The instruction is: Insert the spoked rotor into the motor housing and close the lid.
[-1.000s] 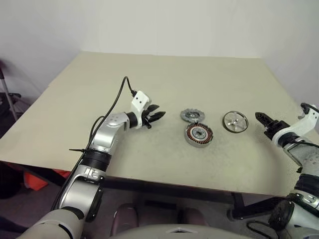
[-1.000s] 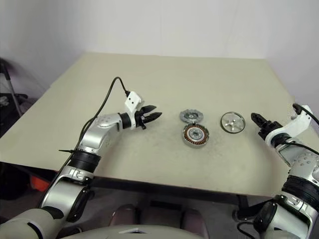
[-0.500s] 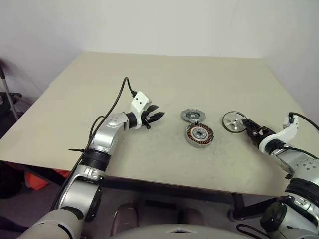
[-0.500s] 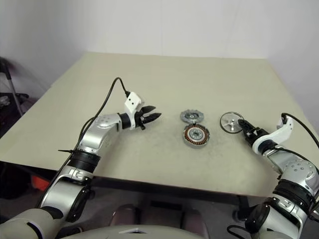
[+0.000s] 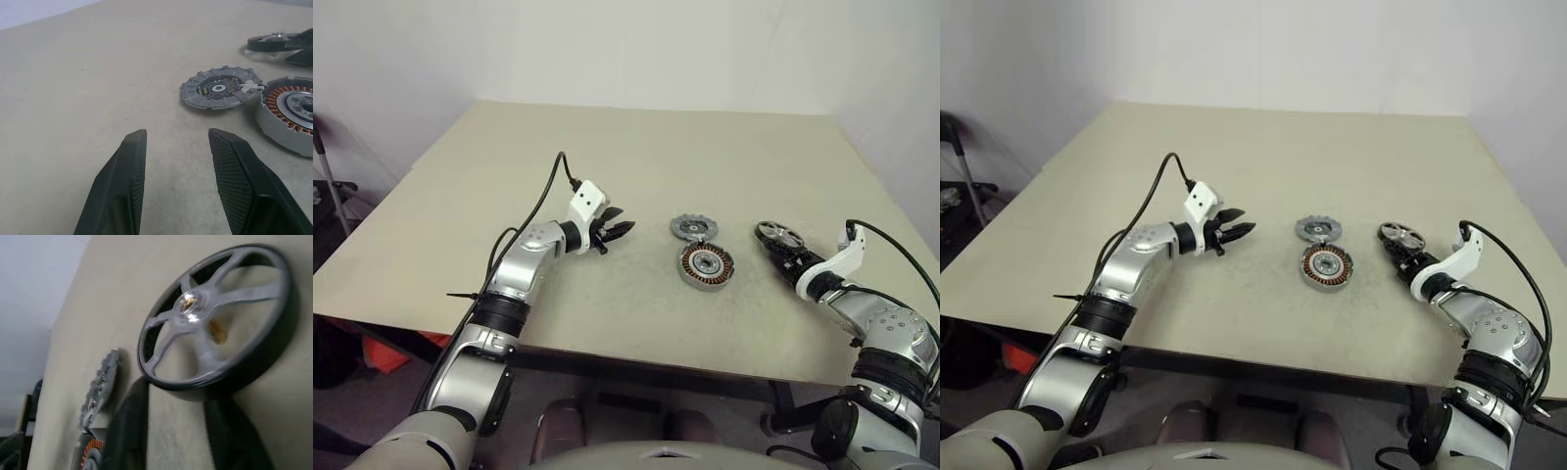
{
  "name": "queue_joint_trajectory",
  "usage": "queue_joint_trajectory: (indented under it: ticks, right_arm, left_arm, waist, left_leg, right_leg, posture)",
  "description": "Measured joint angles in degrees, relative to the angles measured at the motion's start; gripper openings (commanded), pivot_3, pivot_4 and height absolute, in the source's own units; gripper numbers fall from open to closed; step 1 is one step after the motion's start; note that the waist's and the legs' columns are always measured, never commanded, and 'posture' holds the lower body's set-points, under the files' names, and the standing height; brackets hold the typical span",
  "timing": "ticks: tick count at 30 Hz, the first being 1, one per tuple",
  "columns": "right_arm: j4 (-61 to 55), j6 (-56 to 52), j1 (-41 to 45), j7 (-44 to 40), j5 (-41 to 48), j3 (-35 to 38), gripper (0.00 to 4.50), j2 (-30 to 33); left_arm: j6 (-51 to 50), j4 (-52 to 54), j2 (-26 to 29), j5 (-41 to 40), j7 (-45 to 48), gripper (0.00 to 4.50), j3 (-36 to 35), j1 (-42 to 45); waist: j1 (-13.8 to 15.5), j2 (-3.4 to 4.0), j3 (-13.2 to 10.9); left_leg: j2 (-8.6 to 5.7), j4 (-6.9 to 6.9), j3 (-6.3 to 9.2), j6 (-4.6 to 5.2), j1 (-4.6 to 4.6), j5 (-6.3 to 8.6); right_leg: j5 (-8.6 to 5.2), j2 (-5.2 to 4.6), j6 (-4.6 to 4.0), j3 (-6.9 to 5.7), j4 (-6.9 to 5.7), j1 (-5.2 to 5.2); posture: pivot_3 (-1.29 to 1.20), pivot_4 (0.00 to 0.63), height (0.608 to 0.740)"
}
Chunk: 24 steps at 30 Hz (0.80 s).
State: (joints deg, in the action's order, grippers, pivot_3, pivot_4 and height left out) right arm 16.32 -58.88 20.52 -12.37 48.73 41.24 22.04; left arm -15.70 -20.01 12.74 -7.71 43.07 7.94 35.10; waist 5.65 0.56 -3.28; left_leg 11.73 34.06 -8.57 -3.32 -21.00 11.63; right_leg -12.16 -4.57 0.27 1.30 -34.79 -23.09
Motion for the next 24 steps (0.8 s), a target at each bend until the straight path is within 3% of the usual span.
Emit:
queue_joint_trajectory:
  ticks: [15, 20, 24]
  right_arm:
    - [0.3, 1.3, -0.1, 0.1, 0.0, -1.1, 1.04, 0.8]
    - [0.0, 1.5, -1.4, -1.1, -0.1, -2.1, 2.28, 1.4]
    - [-0.6, 1.3, -1.4, -0.9, 0.4, -2.1, 2.28, 1.4]
  left_arm:
    - [0.3, -0.2, 0.1, 0.2, 0.1, 2.12, 0.1, 0.0]
    - [0.4, -0.5, 0.4, 0.2, 0.0, 2.12, 0.0, 0.1]
    - [0.4, -0.9, 0.4, 0.2, 0.0, 2.12, 0.1, 0.1]
  waist:
    - [0.1, -0.05, 0.0]
    - [0.2, -0.04, 0.0]
    - [0.2, -0.04, 0.0]
  left_leg:
    - [-0.04, -0.01, 0.0, -0.06, -0.05, -0.03]
    - [-0.02, -0.06, 0.01, -0.06, -0.07, -0.03]
    - [-0.02, -0.12, 0.01, -0.06, -0.07, -0.03]
  right_leg:
    - [0.0, -0.1, 0.01, -0.01, 0.03, 0.04]
    - [-0.01, -0.09, 0.01, -0.01, 0.06, 0.01]
    - [-0.01, -0.09, 0.02, -0.01, 0.08, -0.01]
  posture:
    - [0.0, 0.0, 0.74]
    - [0.0, 0.0, 0.74]
    - [0.0, 0.0, 0.74]
